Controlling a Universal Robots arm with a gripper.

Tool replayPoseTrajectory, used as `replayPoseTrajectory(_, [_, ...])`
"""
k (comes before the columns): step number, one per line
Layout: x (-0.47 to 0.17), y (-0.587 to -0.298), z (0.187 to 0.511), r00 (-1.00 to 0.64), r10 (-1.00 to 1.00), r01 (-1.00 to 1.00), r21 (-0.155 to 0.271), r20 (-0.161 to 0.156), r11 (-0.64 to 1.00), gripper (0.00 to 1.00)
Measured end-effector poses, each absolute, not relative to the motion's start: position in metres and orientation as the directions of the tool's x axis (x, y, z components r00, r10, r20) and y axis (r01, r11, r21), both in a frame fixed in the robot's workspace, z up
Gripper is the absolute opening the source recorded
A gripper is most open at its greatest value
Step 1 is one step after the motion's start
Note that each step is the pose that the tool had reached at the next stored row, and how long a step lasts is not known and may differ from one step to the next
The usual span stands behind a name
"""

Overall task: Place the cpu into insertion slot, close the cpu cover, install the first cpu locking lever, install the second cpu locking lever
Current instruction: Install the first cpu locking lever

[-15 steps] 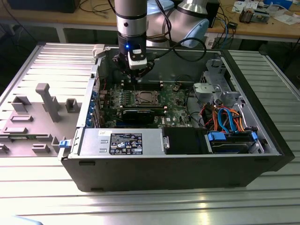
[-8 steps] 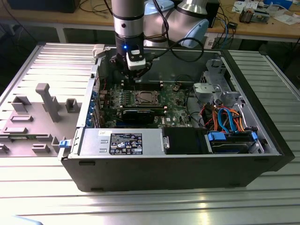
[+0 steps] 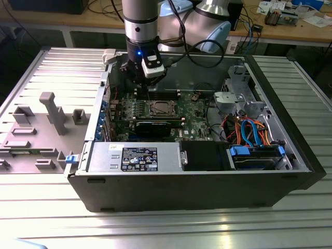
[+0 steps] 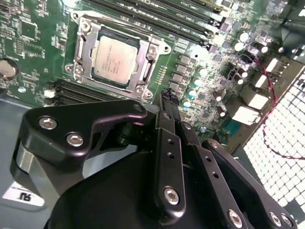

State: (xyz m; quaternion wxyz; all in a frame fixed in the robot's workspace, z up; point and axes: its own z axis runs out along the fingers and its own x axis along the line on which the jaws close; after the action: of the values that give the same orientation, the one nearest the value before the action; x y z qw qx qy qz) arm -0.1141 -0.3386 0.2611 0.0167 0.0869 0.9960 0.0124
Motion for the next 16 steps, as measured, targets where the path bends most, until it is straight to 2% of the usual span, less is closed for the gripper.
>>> replayPoseTrajectory(16, [-0.1238,-0.3340,0.2597,-0.994,0.101,0.100,0.034,-0.030,0.994,0.11])
